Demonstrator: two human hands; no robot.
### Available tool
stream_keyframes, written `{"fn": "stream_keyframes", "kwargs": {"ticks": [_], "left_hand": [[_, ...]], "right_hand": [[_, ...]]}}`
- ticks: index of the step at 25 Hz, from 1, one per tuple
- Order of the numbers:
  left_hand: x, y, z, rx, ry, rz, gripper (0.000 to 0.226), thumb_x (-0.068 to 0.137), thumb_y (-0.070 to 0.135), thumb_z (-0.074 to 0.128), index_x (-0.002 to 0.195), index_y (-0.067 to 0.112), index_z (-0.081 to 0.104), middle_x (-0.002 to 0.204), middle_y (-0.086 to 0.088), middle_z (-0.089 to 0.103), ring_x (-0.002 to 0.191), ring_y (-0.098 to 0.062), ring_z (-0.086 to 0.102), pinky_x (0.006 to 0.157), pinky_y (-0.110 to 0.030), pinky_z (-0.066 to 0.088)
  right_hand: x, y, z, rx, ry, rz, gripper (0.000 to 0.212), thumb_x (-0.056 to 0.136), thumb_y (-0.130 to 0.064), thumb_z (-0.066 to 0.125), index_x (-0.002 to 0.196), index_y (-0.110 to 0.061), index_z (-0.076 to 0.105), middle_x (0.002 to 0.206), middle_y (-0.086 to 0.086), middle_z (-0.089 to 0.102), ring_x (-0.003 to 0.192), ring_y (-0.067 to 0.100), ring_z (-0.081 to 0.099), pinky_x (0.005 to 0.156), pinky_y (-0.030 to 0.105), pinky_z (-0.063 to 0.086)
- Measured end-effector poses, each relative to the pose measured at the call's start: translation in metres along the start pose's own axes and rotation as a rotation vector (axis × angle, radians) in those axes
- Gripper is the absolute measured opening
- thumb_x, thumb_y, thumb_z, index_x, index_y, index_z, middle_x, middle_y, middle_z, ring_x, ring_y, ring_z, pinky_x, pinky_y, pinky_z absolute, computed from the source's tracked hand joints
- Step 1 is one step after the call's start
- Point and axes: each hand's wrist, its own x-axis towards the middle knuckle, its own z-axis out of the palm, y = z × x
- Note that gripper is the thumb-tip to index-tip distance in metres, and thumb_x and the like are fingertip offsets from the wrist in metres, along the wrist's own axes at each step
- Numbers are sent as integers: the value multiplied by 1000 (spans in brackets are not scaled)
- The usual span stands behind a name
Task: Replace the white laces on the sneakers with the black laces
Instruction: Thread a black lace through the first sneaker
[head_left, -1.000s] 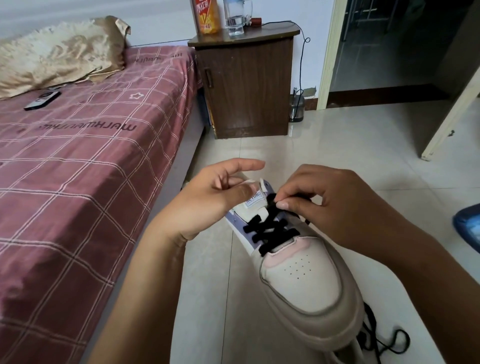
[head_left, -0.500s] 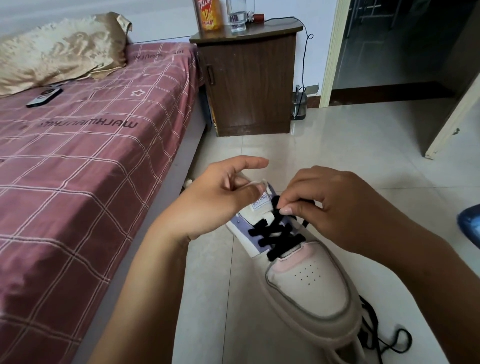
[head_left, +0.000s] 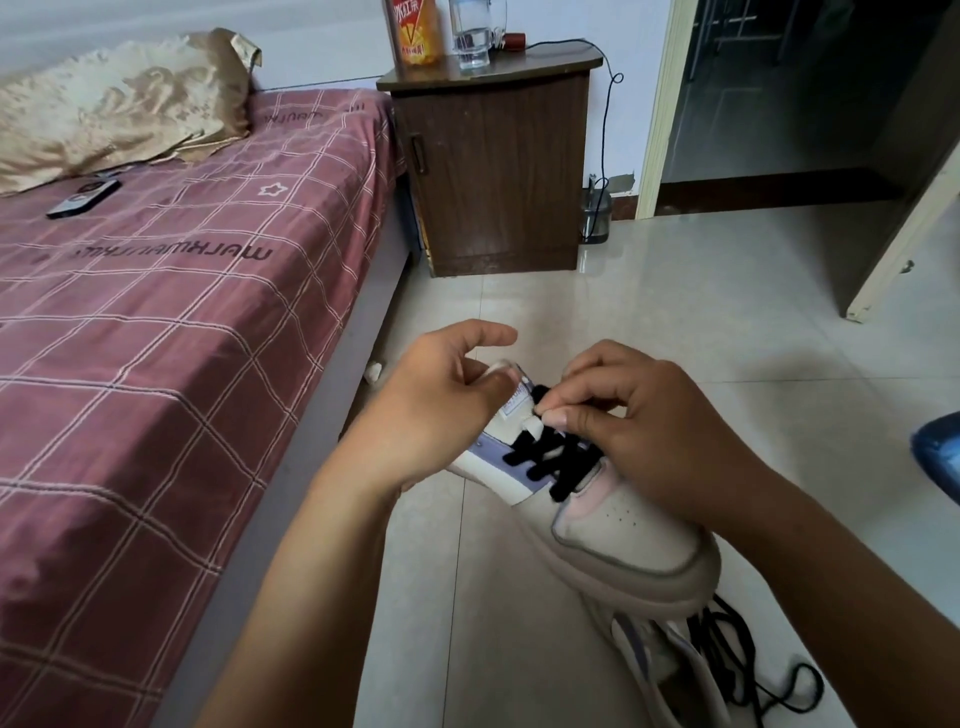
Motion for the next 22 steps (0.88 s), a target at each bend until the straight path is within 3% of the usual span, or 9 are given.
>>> {"fn": "stream_keyframes", "kwargs": {"ticks": [4,8,10,13,16,22], "left_hand": [[1,1,5,-50,53,-24,21,92,18,59,110,29,59,61,-1,58,52,-12,41,49,-21,33],[4,0,11,-139,132,-98,25,90,17,61,114,26,58,75,-5,71,55,-11,56,53,-21,45],[6,0,13,-180,167,-109,25,90,15,61,113,24,57,72,-4,70,53,-11,56,52,-19,45],[7,1,13,-225,212,-121,27,89,14,62,114,23,58,81,-3,71,57,-9,59,56,-20,48],[5,2,14,-246,217,-115,29,89,16,63,116,24,57,92,-11,70,59,-8,58,56,-20,45],[1,11,14,-295,254,-77,34,88,15,64,120,22,57,103,-17,68,81,-20,66,73,-31,53]], "right_hand": [[2,-1,7,166,113,51,30,81,-5,69,87,-34,69,76,-11,67,78,-4,62,75,4,42],[4,-5,10,53,160,58,27,82,-8,69,83,-35,64,71,-14,65,77,-10,58,69,-2,38],[4,-8,11,8,157,48,21,83,-10,68,89,-30,66,70,-18,62,81,-12,56,70,-2,39],[1,-10,8,-61,51,33,30,78,-18,73,98,-36,60,85,-25,57,92,-1,54,78,10,44],[1,-8,8,-58,79,39,37,76,-19,75,88,-43,51,90,-22,58,95,2,53,82,17,43],[7,-1,2,121,110,8,34,79,-2,70,91,-32,60,92,-12,64,94,6,61,91,35,52]]}}
